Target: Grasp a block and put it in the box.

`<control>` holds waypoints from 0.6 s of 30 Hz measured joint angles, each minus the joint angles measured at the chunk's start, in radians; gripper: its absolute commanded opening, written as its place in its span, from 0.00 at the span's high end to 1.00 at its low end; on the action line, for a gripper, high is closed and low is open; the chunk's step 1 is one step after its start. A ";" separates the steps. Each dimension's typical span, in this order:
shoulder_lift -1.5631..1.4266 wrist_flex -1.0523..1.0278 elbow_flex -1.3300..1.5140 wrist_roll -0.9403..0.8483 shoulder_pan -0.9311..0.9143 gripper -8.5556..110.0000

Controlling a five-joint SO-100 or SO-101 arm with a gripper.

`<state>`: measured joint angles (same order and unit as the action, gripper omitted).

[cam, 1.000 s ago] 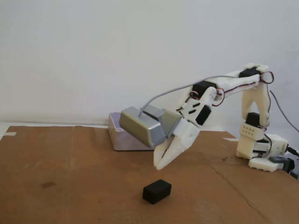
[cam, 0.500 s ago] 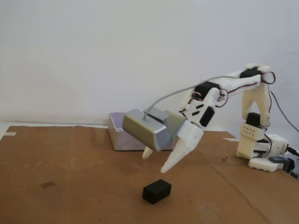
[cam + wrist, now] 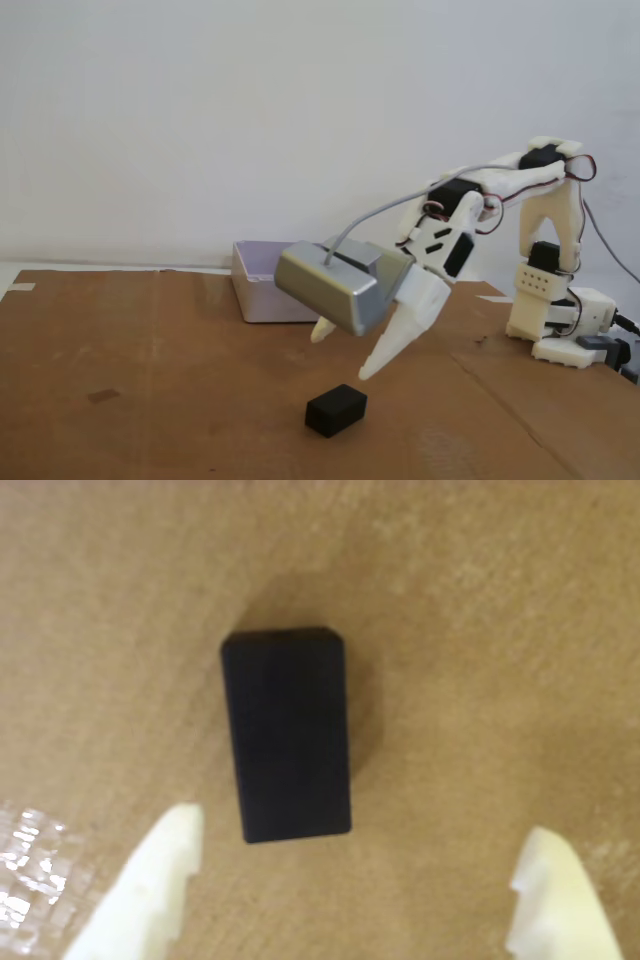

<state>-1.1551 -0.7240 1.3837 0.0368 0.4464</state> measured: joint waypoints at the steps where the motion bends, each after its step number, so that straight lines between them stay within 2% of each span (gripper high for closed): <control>1: 0.000 0.000 0.000 0.000 0.002 0.60; 18: 0.072 -0.003 -0.028 -0.008 0.034 0.60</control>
<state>-1.0830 -0.7271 1.3560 0.0291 0.4801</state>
